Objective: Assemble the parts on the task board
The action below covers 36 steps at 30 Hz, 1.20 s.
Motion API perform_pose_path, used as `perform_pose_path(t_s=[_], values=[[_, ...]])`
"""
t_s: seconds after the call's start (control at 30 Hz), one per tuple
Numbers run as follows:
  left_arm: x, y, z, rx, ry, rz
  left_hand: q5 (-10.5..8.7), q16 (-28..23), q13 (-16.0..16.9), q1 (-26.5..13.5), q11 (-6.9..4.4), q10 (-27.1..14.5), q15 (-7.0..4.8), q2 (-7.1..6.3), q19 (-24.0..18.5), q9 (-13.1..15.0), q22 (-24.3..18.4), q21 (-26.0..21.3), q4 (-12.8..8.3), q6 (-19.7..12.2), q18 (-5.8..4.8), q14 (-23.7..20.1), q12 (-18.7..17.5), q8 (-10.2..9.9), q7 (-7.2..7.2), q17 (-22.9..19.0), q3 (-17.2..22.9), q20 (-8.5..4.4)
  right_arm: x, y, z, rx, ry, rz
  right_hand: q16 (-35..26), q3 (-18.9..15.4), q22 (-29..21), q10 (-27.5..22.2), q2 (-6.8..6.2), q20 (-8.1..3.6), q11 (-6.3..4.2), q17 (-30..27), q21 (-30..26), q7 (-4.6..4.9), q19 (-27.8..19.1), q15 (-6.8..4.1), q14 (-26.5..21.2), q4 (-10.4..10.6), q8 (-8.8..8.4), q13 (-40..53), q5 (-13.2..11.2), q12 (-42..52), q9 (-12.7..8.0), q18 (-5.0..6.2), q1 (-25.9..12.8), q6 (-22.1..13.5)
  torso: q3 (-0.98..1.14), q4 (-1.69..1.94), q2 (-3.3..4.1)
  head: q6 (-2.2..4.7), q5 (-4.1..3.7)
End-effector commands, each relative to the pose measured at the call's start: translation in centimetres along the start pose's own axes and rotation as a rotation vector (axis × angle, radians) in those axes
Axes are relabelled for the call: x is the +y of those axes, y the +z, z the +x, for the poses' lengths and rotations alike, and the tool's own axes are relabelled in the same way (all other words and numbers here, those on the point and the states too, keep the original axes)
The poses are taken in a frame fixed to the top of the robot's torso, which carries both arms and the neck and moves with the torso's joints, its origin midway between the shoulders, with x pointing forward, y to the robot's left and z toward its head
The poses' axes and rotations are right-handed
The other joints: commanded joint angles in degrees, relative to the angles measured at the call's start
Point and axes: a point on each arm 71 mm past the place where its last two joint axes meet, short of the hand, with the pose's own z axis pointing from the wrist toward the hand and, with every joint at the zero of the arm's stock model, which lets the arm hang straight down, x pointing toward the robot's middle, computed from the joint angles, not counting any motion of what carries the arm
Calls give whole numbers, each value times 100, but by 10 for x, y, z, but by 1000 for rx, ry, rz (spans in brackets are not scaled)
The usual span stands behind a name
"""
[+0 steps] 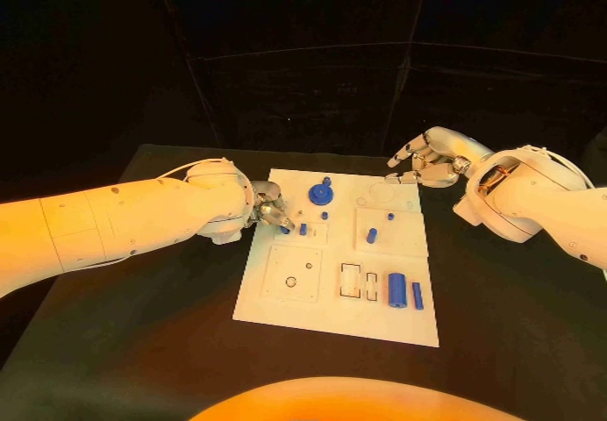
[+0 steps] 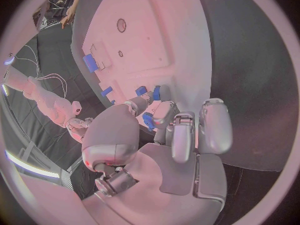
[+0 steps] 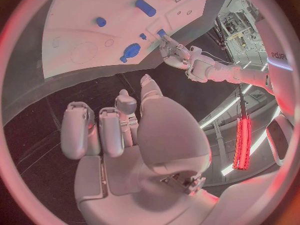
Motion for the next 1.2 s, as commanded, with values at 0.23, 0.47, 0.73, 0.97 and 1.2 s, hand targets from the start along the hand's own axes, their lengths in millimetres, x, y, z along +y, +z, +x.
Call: perform_pose_path(t_s=[0.23, 0.47, 0.73, 0.97, 1.2], values=[[1, 1, 0, 10, -9, -12, -14, 18, 26, -163, 2, 64, -49, -19, 51, -30, 26, 33, 104, 82, -44, 605, 42, -42, -5, 1509, -45, -5, 1, 0, -1, -1, -2, -7, -34, -39, -6, -44, 59, -8, 3, 275, -20, -12, -36, -23, 318, 11, 36, -12, 25, -38, -9, 78, 21, -23, 2, -1, 2, -6, -6], [2, 2, 0, 9, -12, -16, -21, 18, 36, -299, 4, 72, -50, -66, 55, -53, 35, 34, 180, 114, -45, 605, 46, -50, -2, 1509, -143, -8, 1, 0, -1, -2, -2, -6, -34, -39, -6, -44, 59, -8, 3, 275, -20, -12, -36, -23, 318, 11, 36, -12, 25, -38, -9, 78, 21, -23, 1, 2, 0, -10, -14], [3, 1, -1, 10, -12, -17, -24, 18, 52, -452, 10, 81, -46, -197, 62, -77, 53, 39, 263, 152, -48, 605, 54, -52, 4, 1509, -424, -6, 1, 0, -1, -3, -3, -6, -34, -39, -6, -44, 59, -8, 3, 275, -20, -12, -36, -23, 318, 11, 36, -12, 25, -38, -9, 78, 21, -23, 3, 2, -1, -15, -20], [4, 1, -3, -22, -31, -10, -25, 18, 74, -554, 7, 90, -49, -260, 73, -103, 80, 47, 406, 178, -52, 605, 63, -54, -1, 1509, -926, -8, -1, 0, -2, -6, -4, -2, -34, -39, -6, -44, 59, -8, 3, 275, -20, -12, -36, -23, 318, 11, 36, -12, 25, -38, -9, 78, 21, -23, 2, 1, -1, -10, -19], [4, 0, -7, -72, -68, 4, -22, 18, 13, -489, 3, 47, -58, -187, 58, -138, 55, 7, 585, 156, -43, 605, 3, -75, -3, 1509, -1497, -19, 0, 0, -2, -7, -3, -3, -43, -50, -15, -52, 59, -7, 3, 265, -26, -11, -40, -23, 316, 18, 38, -25, 24, -52, -10, 80, 19, -26, 4, 1, 0, 2, -27]])
